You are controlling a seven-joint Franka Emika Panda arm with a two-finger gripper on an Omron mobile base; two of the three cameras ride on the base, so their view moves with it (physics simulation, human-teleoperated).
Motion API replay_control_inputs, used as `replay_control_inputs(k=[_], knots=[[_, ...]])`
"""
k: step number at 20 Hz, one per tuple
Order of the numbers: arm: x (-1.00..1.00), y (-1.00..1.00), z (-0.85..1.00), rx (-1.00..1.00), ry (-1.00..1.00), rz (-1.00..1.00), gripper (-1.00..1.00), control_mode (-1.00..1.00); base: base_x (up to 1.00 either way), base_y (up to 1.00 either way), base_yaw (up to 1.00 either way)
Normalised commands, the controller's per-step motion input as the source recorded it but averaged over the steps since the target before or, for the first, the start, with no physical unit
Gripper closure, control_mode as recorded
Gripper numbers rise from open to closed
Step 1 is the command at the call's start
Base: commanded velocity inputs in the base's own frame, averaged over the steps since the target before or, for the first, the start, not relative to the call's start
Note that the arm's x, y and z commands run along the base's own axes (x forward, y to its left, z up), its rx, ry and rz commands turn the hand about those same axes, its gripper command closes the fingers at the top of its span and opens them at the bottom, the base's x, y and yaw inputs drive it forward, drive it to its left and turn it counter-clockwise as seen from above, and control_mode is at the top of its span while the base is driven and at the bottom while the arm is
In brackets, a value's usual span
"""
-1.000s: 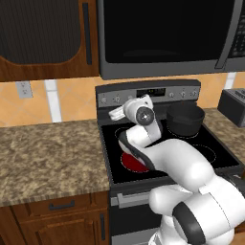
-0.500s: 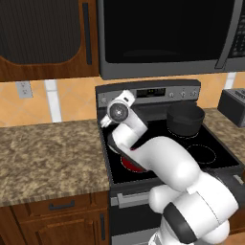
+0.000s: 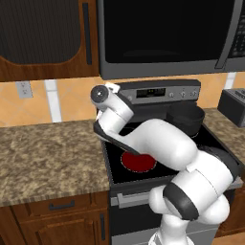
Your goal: Turn off the front left burner of the stove.
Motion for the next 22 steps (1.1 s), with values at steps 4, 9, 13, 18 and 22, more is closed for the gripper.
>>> replay_control_inputs(k=[4,9,13,18,22], knots=[[0.0,-0.18,-0.16,-0.23,-0.06,0.2,-1.0,-1.0,0.0,0.0,0.0],[0.09,-0.46,-0.24,-0.15,-0.1,0.31,-1.0,-1.0,0.0,0.0,0.0],[0.17,-0.36,-0.05,-0.11,-0.03,0.32,-1.0,-1.0,0.0,0.0,0.0],[0.2,0.02,-0.14,-0.23,0.03,0.08,-1.0,-1.0,0.0,0.0,0.0],[0.07,-0.01,-0.04,-0.08,0.01,0.05,-1.0,-1.0,0.0,0.0,0.0]])
